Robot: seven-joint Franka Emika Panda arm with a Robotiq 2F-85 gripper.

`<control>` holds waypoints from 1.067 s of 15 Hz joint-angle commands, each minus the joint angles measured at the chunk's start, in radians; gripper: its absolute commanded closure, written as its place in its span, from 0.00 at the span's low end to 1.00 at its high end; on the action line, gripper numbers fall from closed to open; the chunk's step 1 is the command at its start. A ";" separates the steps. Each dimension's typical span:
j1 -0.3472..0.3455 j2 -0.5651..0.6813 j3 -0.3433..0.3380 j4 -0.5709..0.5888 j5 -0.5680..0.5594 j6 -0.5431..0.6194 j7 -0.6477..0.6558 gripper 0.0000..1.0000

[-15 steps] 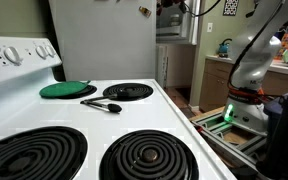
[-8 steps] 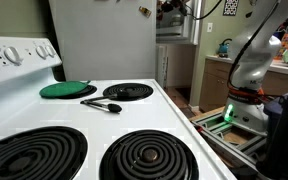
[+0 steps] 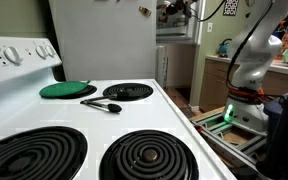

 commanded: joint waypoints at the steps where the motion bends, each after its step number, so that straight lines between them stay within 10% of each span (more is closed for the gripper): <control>1: -0.002 0.015 -0.011 0.035 -0.010 -0.013 0.026 0.81; 16: 0.044 0.049 0.037 0.110 0.006 -0.127 0.104 0.81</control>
